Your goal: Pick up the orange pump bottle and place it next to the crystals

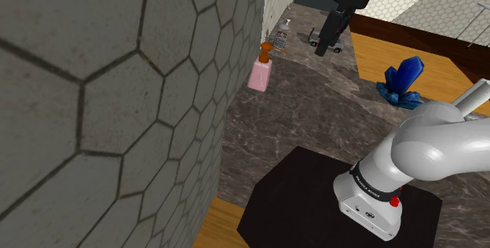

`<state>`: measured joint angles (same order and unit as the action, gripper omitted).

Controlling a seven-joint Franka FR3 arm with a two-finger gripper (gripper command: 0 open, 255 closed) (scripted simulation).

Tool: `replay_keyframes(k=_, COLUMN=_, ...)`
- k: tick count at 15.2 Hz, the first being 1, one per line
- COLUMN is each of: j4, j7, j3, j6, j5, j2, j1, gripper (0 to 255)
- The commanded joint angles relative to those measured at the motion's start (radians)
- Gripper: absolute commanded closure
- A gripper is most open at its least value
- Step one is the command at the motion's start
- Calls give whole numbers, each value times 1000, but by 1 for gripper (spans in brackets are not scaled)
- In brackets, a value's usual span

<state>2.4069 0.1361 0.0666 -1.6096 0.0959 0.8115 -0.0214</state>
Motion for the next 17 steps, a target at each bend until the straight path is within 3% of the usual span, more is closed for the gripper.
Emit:
replay_keyframes(k=1, j4=0, j7=0, j3=0, j6=0, j5=0, j2=0, j1=0, gripper=0)
replay_keyframes(k=9, j4=-91, j7=-21, j3=15, j6=-185, j5=-75, j2=-295, j1=-55, gripper=0)
replay_keyframes(k=17, j4=-260, j7=-70, j3=22, j6=-301, j5=-169, j2=-601, j1=-103, gripper=0)
